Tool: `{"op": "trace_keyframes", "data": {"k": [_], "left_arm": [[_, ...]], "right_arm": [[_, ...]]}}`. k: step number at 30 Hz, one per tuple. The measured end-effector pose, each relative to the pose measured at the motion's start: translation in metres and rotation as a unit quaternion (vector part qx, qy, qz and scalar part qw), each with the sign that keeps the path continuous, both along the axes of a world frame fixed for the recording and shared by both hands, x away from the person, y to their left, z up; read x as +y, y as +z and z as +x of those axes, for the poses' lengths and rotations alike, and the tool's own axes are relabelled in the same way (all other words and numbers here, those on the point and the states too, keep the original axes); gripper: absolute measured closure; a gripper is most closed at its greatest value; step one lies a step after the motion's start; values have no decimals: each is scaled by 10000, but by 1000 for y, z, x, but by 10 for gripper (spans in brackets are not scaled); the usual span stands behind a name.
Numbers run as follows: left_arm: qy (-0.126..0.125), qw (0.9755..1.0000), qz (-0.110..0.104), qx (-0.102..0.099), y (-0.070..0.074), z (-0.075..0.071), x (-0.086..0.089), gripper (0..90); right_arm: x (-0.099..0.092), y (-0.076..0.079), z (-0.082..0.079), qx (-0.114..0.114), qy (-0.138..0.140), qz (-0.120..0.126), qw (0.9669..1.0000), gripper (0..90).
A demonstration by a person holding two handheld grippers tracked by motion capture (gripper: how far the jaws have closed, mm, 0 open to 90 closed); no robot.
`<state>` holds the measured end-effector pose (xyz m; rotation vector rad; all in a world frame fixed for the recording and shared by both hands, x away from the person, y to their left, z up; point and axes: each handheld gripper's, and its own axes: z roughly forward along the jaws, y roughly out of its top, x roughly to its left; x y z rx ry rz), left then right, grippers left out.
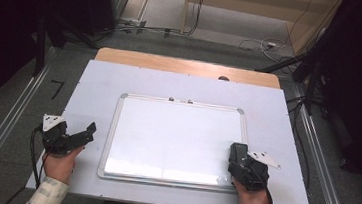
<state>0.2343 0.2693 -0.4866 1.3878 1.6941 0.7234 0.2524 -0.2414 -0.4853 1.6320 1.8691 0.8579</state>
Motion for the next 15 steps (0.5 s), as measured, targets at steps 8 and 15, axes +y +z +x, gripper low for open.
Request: {"op": "trace_keyframes", "data": {"k": [8,15], "left_arm": [[-9,10000,4,0,0,0,0,15],[2,10000,1,-3,0,0,0,15]], "right_arm": [[4,-2,0,2,52,-121,9999,368],[9,-5,1,95,78,-256,9996,369]]}}
